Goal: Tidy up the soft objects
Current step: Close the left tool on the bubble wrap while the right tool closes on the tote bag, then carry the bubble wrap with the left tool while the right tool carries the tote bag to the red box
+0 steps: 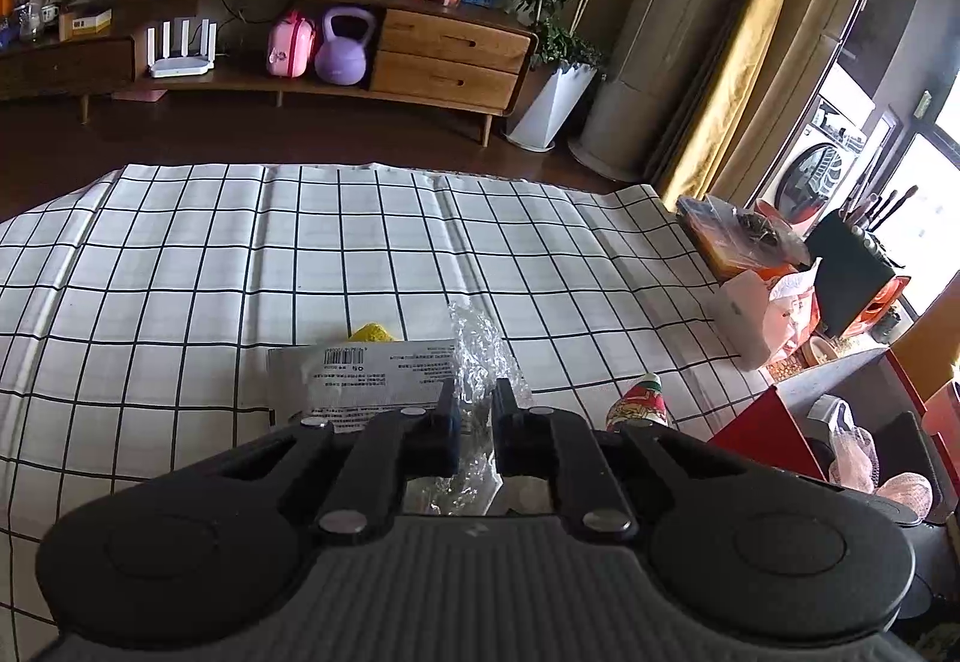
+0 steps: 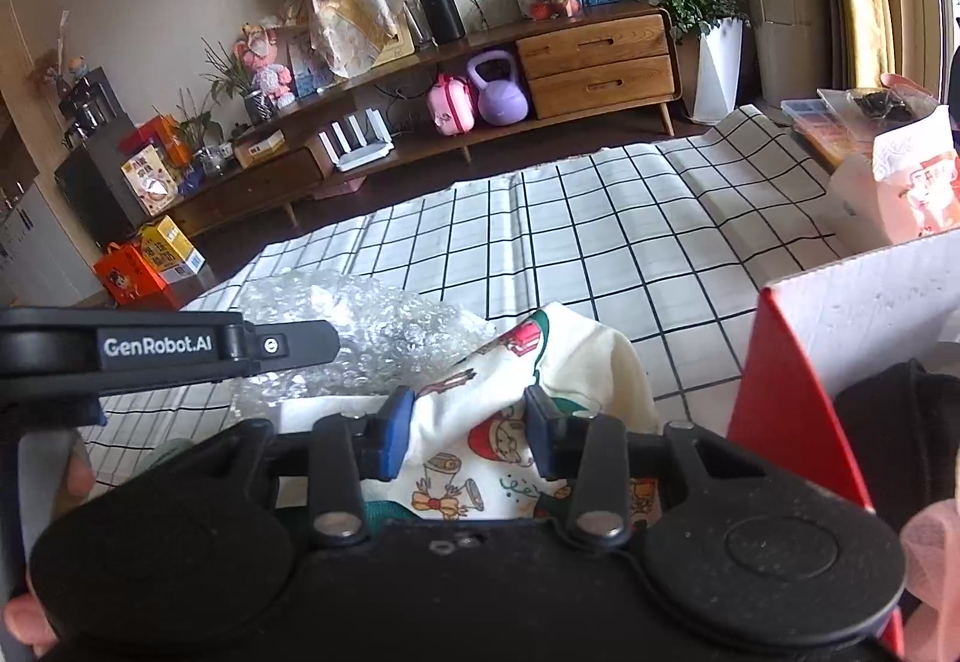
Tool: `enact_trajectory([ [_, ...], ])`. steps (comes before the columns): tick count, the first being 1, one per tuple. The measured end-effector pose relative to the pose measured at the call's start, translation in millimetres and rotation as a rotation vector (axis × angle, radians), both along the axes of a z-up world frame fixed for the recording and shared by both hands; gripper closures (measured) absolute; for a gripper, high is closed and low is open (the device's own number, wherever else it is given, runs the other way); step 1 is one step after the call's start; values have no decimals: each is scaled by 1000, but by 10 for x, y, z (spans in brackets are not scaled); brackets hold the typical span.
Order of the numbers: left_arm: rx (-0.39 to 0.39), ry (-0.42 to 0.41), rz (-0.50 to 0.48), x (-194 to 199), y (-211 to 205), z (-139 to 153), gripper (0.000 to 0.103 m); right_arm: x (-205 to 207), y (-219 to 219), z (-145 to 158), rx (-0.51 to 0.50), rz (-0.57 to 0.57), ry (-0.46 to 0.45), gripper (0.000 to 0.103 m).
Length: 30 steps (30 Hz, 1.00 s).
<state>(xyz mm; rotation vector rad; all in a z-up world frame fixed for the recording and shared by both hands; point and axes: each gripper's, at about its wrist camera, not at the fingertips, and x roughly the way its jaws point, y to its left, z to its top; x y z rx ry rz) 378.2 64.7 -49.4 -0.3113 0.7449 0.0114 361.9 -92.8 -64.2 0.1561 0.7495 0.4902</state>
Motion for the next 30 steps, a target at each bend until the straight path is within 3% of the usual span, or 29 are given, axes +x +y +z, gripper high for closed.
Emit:
enact_trajectory([
  [6,10,-15,-14,-122,-84,44,100,-277,-215,154,34,29,-28,66],
  [15,47,-50,-8,-300,-229,185,101,-613,-665,422,101,32,-43,66],
  [30,38,-141,-19,-718,-363,755,101,-1011,-1430,934,167,9,-126,69],
])
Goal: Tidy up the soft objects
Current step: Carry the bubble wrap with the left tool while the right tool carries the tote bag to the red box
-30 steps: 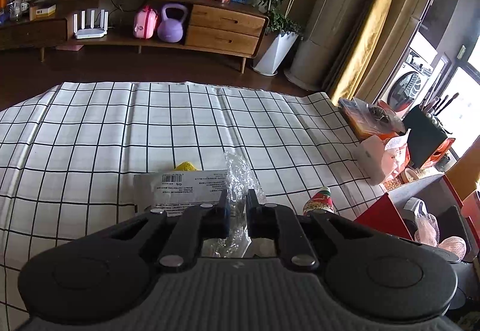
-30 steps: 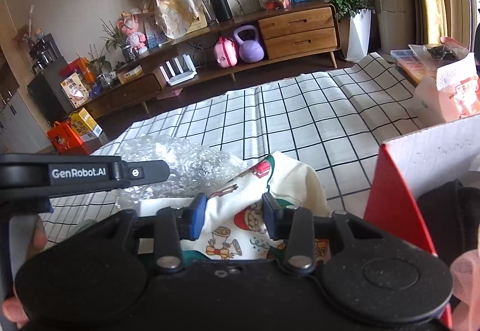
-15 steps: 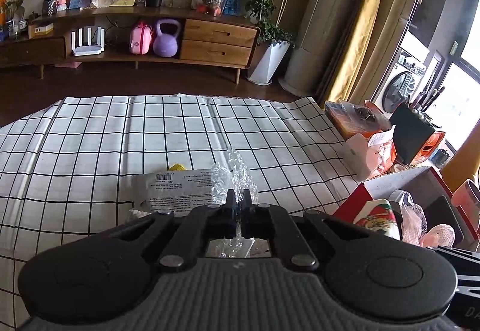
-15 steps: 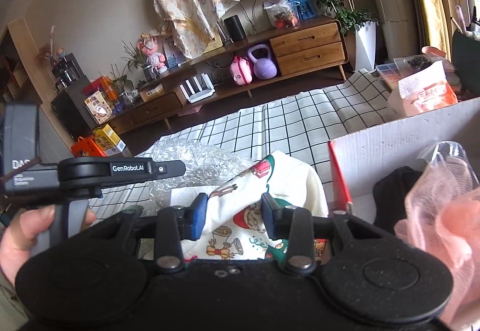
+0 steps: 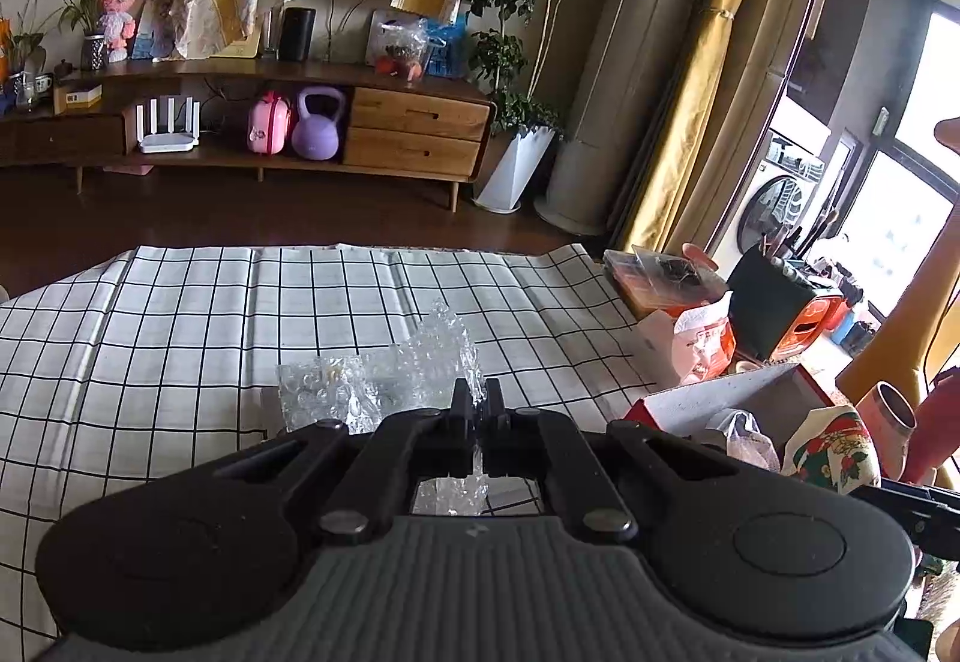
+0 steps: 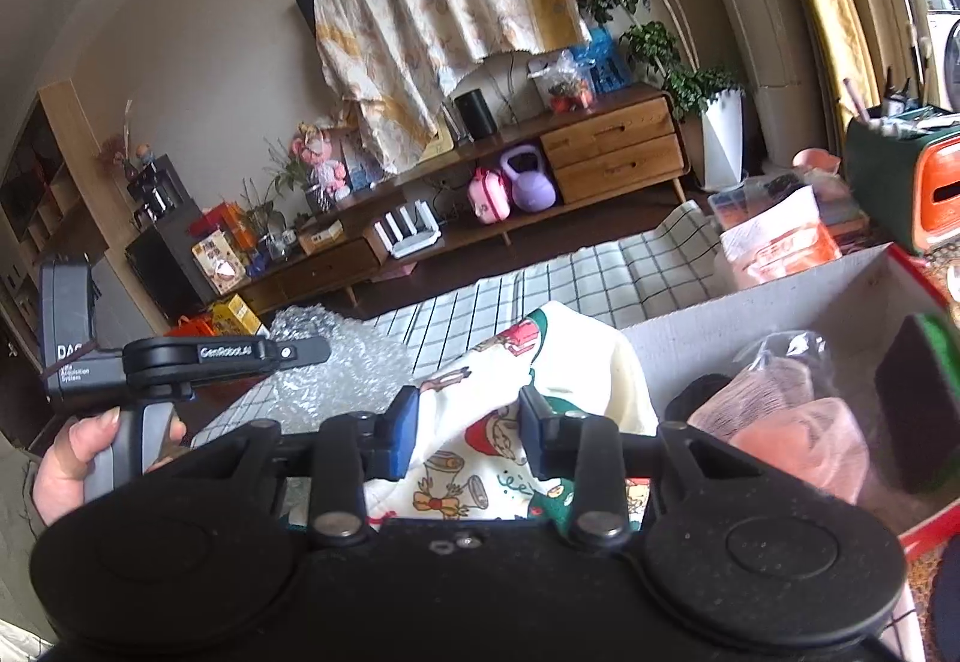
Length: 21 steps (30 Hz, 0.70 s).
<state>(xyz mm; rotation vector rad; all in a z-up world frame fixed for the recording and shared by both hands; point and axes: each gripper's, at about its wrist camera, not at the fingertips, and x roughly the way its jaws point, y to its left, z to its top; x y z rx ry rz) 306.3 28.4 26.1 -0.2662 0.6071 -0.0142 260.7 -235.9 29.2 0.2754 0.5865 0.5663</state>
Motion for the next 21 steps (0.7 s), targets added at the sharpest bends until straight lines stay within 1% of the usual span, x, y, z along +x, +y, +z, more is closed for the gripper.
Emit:
enact_trajectory([
  [3,-11,-20,-12,-61,-50,120,101,-21,-160,111,9,-27,-25,70],
  [6,-6,-35,-25,-101,-127,228,101,-30,-317,220,13,-51,-49,70],
  [12,-26,-88,-68,-126,-332,524,101,51,-654,452,-7,-115,-107,70],
  [16,-34,-124,-120,-90,-570,705,101,163,-837,536,-14,-162,-128,70],
  [21,-70,-144,-201,-5,-958,814,101,294,-1085,528,-13,-213,-145,70],
])
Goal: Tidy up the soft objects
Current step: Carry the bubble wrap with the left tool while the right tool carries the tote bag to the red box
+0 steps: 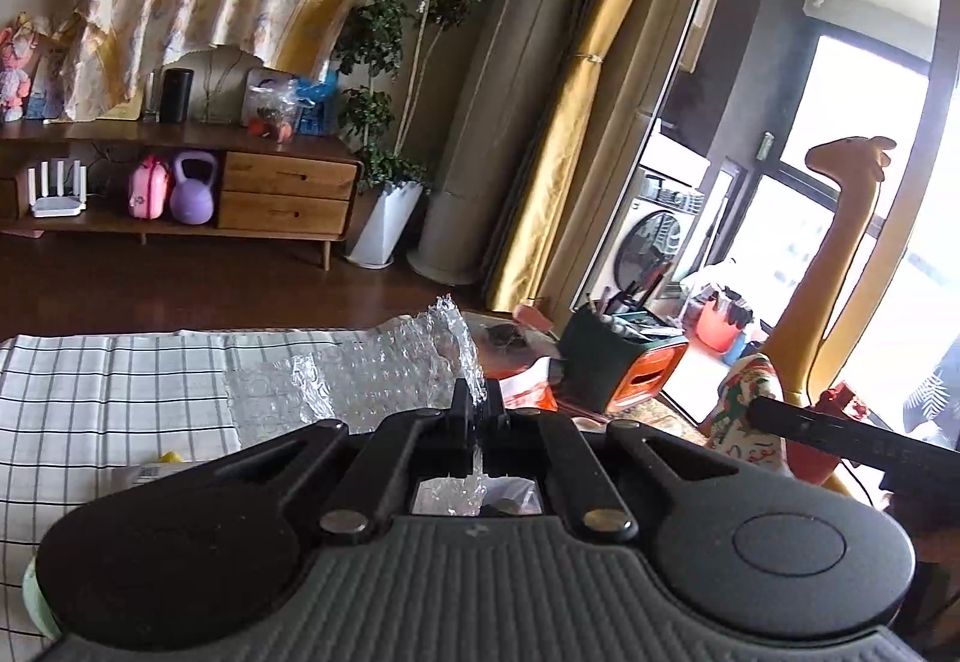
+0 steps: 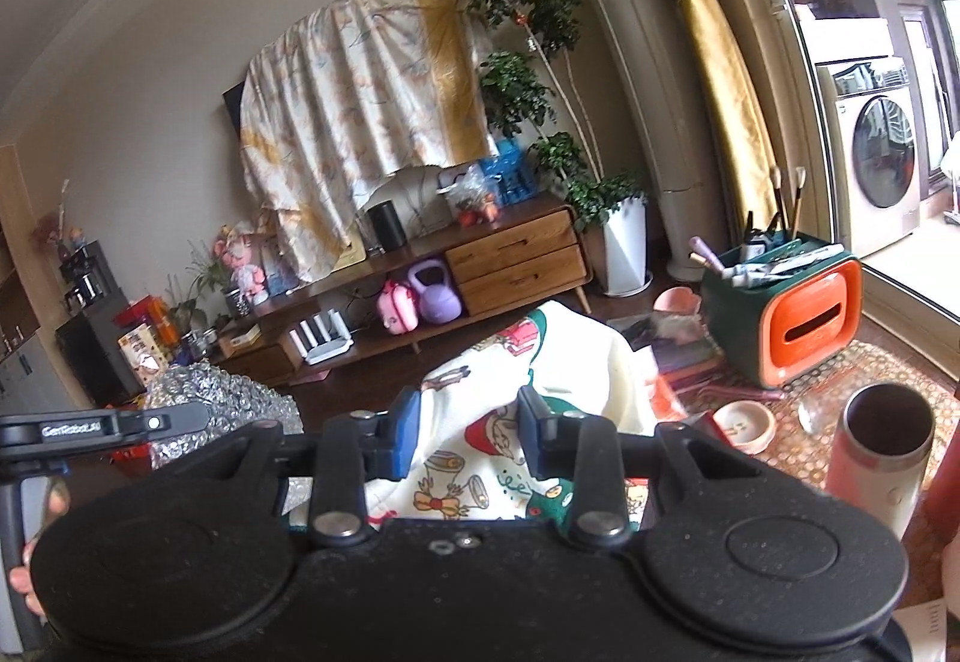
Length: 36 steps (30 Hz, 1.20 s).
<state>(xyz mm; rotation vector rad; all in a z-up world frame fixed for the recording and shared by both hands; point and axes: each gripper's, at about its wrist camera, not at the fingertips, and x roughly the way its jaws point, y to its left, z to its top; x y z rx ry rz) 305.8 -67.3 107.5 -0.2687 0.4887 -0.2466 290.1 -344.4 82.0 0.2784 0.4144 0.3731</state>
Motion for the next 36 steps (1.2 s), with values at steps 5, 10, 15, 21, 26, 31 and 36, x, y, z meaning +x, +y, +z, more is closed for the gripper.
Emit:
enact_trajectory([
  [5,-33,-4,-98,97,-432,-16,101,150,-158,-83,-13,-46,5,70],
  [10,-42,34,-182,230,-823,-215,101,334,-323,-125,-11,-84,-8,70],
  [15,-63,93,-221,378,-1065,-459,101,514,-448,-192,12,-112,-6,70],
  [21,-32,157,-219,502,-1186,-746,101,631,-508,-572,-13,-102,70,70],
  [26,-9,228,-206,598,-1175,-1025,101,699,-479,-925,-37,-77,149,70],
  [31,17,290,-201,663,-1183,-1268,101,633,-294,-1097,-140,-15,152,70],
  [36,28,346,-197,694,-1178,-1480,101,576,-179,-1164,-206,34,161,70],
])
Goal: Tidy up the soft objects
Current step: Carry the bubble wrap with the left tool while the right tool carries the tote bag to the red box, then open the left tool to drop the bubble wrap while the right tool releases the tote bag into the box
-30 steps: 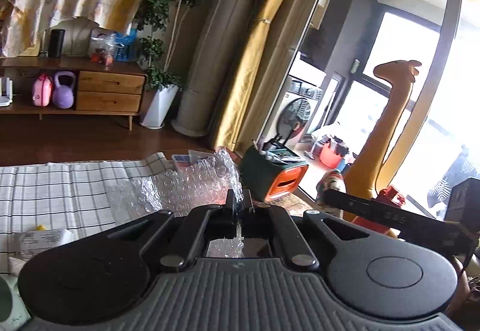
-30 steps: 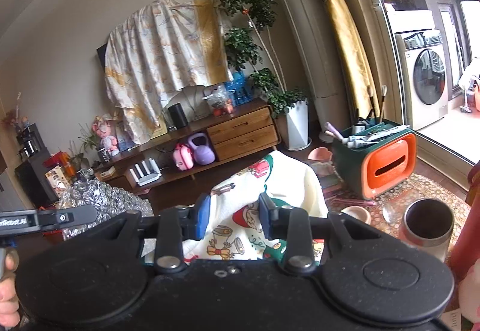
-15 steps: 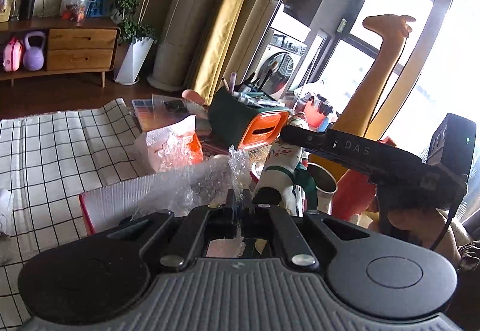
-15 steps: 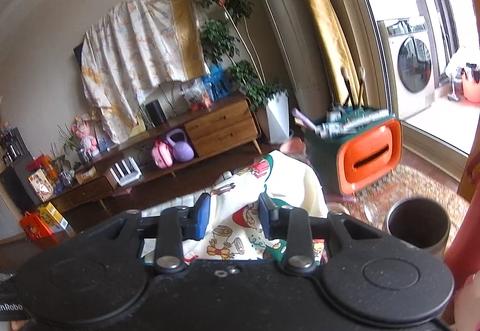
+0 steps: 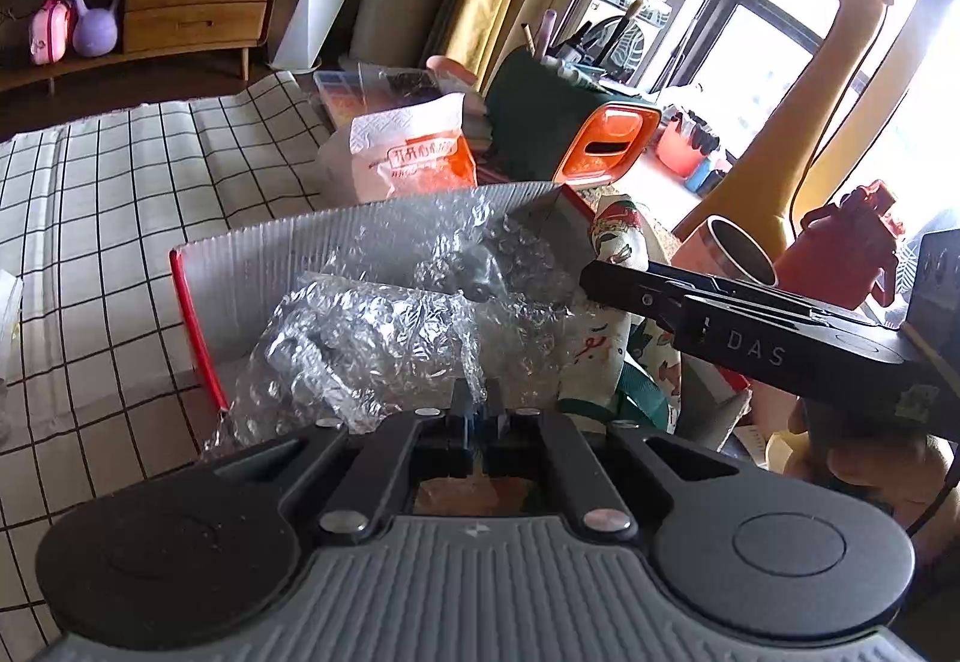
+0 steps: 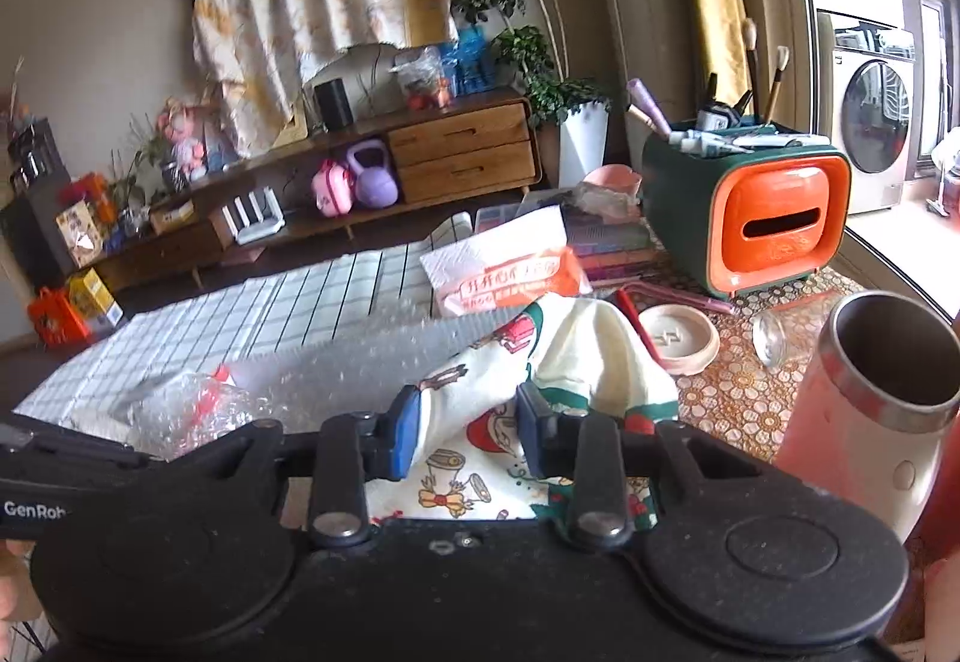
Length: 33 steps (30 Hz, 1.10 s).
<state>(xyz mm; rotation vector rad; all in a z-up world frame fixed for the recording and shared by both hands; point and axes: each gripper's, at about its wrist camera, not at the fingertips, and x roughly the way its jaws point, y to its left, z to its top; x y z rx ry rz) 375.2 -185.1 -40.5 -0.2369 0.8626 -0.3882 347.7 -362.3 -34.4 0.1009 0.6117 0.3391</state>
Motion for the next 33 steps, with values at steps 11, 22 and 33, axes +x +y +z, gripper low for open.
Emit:
enact_trajectory([
  [11,16,79,-42,-58,-62,-270,101,43,61,-152,17,-27,70,69],
  [22,61,81,-69,-173,-102,-259,100,-78,-9,-66,88,-51,116,55],
  [33,65,41,-77,-346,-67,-134,99,-329,31,46,79,-58,99,46],
])
